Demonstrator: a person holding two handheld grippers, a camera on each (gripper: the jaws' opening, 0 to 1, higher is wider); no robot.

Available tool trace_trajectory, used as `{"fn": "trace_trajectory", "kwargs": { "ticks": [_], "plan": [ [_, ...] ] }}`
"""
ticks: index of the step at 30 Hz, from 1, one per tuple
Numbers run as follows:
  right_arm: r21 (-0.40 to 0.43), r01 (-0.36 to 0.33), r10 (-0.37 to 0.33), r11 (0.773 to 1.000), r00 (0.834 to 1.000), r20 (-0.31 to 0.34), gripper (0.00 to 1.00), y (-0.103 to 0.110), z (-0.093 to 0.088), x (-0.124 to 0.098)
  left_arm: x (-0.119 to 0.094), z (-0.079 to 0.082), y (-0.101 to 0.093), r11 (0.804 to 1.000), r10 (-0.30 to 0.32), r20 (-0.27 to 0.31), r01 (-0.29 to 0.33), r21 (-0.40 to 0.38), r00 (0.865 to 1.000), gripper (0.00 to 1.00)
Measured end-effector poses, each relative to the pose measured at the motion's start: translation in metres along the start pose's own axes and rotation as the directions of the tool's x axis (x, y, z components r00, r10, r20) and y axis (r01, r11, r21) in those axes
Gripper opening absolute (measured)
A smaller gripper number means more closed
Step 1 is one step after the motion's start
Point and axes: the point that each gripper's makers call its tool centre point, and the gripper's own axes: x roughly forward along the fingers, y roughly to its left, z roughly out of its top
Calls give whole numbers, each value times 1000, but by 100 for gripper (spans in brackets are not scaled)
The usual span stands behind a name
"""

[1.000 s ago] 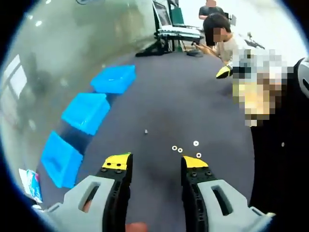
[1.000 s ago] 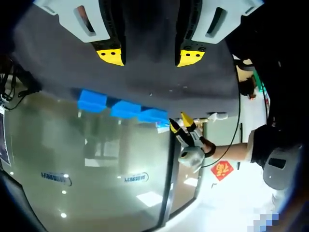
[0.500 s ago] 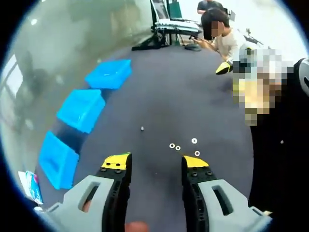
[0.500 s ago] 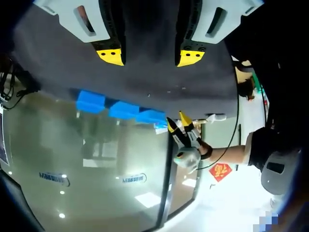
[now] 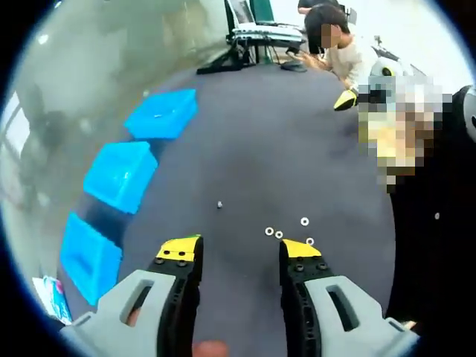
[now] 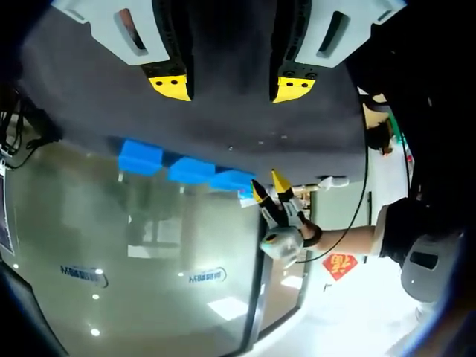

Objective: Sort the screws, nuts, and washers into the corresponding bins

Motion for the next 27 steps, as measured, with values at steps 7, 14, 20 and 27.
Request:
{"fn": "trace_trajectory", "kwargs": {
  "ticks": [7,14,20,27],
  "plan": [
    [5,5,-5,1000,1000,0,37,-2,-2,-1,8,5,5,1000,-1,-9,1,7,1000,39],
    [13,2,-2,1000,1000,-1,37,-2,-6,-1,20,5,16,1000,3,-42,-2,20,999,39],
    [14,-1,1,1000,1000,1,37,-2,-7,-1,33,11,23,1000,2,-41,-2,-9,999,37],
    [15,-4,4,1000,1000,3,37,-2,-6,-1,53,17,33,1000,-10,-52,10,-16,999,35]
  ]
}}
